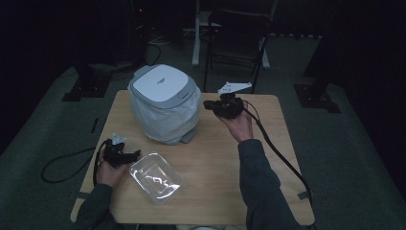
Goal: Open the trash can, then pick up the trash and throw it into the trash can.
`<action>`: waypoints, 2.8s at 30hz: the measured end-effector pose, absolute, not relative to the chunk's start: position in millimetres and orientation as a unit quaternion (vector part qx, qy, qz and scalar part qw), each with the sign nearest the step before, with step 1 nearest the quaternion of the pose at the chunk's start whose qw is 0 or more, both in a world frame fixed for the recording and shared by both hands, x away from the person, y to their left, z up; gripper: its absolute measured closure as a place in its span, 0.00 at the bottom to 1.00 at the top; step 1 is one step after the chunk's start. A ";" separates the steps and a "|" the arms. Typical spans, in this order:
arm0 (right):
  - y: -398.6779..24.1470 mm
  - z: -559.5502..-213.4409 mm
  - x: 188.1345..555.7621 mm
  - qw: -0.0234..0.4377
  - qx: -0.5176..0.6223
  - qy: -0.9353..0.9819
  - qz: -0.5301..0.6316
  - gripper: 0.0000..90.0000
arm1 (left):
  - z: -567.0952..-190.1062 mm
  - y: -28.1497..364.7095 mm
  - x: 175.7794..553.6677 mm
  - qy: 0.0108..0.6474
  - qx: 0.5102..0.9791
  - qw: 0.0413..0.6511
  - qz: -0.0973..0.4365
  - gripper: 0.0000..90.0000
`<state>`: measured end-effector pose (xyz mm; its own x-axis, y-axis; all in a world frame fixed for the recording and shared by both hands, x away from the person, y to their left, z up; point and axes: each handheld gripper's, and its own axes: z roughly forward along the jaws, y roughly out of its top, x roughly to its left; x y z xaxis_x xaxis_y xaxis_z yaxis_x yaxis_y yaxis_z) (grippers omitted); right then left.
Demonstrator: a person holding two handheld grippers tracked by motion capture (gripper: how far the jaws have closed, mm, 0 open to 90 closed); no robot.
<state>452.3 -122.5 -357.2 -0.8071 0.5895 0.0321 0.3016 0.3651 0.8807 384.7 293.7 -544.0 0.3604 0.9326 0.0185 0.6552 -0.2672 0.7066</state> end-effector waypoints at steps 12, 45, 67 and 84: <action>-103.8 -341.4 455.2 0.143 0.258 0.804 0.516 1.00 | -544.1 293.6 384.7 0.519 0.764 0.311 0.223 0.17; -57.0 -331.5 465.1 0.158 0.254 0.799 0.522 0.80 | -544.0 293.7 384.7 0.519 0.764 0.311 0.222 0.17; -128.3 -374.0 454.6 0.217 0.311 0.788 0.484 0.46 | -544.0 293.7 384.8 0.519 0.764 0.310 0.223 0.17; -186.4 -451.6 439.8 0.236 0.365 0.801 0.412 0.43 | -543.9 293.7 384.7 0.520 0.765 0.310 0.222 0.17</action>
<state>439.8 -186.4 -451.6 -0.6221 0.7792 -0.0765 0.3913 0.3940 0.8316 384.7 293.7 -543.9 0.3612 0.9324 0.0165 0.6575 -0.2671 0.7045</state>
